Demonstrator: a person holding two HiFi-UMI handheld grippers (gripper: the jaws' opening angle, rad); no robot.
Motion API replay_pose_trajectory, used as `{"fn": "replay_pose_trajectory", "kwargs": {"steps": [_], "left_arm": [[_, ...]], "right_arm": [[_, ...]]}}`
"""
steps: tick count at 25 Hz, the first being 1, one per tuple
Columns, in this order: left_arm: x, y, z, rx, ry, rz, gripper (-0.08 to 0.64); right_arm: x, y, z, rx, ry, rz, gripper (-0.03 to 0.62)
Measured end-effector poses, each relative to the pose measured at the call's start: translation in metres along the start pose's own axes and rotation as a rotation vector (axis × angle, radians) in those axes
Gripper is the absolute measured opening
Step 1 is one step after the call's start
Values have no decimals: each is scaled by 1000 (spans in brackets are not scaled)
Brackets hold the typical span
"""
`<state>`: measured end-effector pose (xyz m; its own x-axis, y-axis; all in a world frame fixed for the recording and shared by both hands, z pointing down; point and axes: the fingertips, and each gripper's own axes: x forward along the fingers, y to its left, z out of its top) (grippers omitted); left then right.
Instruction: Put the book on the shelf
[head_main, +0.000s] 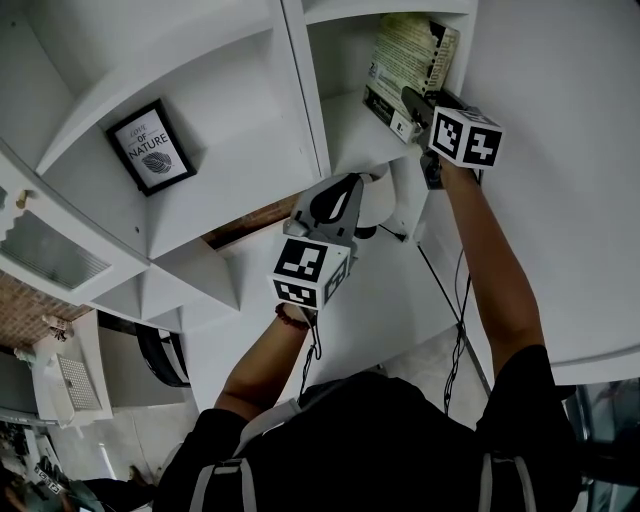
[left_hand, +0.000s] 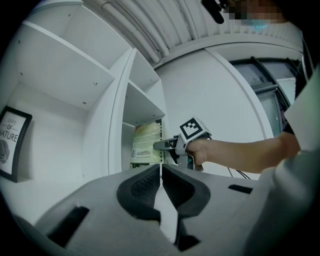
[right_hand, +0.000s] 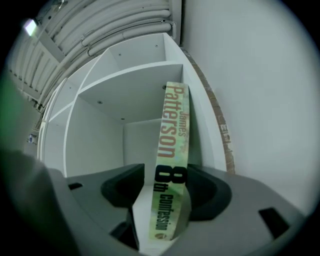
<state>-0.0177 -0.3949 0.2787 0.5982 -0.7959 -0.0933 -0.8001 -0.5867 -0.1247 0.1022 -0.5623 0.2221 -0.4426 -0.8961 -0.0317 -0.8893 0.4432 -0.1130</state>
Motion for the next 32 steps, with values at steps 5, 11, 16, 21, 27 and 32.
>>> {"fn": "replay_pose_trajectory", "kwargs": {"steps": [5, 11, 16, 21, 27, 32], "left_arm": [[-5, -6, -1, -1, 4, -3, 29], [-10, -12, -1, 4, 6, -9, 29], [-16, -17, -1, 0, 0, -11, 29], [-21, -21, -3, -15, -6, -10, 29], [-29, -26, -9, -31, -9, -3, 29], [-36, -31, -14, -51, -21, -18, 29]], "right_arm": [[-17, 3, -2, -27, -9, -5, 238], [-39, 6, -4, -22, -25, -13, 238], [-58, 10, -13, -74, -9, -5, 221], [-81, 13, -18, -118, -40, -2, 60], [-107, 24, -29, -137, -62, 29, 41], [-130, 34, -41, -139, -75, 46, 38]]}}
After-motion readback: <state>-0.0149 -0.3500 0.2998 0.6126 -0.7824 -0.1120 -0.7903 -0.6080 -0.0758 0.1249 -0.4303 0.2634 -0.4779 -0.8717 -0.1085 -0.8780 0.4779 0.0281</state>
